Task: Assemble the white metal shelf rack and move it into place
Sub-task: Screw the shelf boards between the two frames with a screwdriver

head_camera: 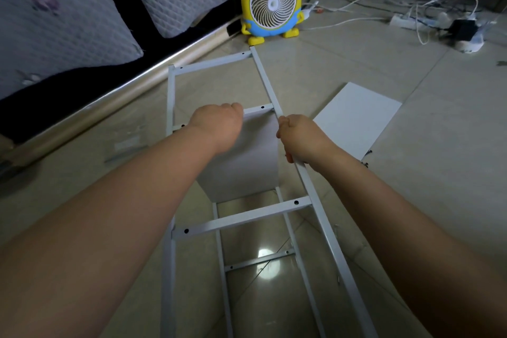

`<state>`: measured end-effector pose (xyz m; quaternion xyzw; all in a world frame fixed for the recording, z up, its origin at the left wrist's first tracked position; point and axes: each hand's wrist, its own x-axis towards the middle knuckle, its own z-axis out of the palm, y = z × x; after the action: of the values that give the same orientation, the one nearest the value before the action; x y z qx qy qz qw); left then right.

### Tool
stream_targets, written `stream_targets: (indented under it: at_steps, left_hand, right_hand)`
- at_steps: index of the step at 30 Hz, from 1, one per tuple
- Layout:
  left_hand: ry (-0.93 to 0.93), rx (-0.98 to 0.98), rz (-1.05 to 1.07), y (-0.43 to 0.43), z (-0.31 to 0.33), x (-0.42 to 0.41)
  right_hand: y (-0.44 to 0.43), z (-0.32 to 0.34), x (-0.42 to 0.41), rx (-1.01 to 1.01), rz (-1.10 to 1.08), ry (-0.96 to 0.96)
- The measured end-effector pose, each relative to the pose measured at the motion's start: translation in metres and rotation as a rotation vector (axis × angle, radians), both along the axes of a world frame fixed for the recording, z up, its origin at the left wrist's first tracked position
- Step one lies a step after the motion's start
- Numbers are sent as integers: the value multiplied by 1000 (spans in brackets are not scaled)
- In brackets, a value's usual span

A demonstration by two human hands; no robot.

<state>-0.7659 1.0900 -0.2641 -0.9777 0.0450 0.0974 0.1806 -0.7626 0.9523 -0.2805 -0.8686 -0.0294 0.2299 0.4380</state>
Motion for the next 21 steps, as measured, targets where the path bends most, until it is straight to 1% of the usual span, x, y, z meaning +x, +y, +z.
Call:
stream_targets:
  at_steps: [5,9,12,14,16,21]
  left_hand:
    - [15,-29,-14,2,0,0]
    - [45,-115,14,3,2,-1]
    - [47,-135,20,2,3,-2]
    - [42,-137,17,1,3,-3]
    - [39,-134,13,1,3,-3]
    - [32,-138,0,1,0,-2]
  right_hand:
    - [-3,-1,0,8,3,-12]
    - [-5,-4,1,25,6,-5]
    - [-7,-5,3,-3,18,-66]
    - [-8,-8,5,57,13,-126]
    - [-8,-11,6,137,-18,-133]
    - [-9,-20,4,402,-128,-17]
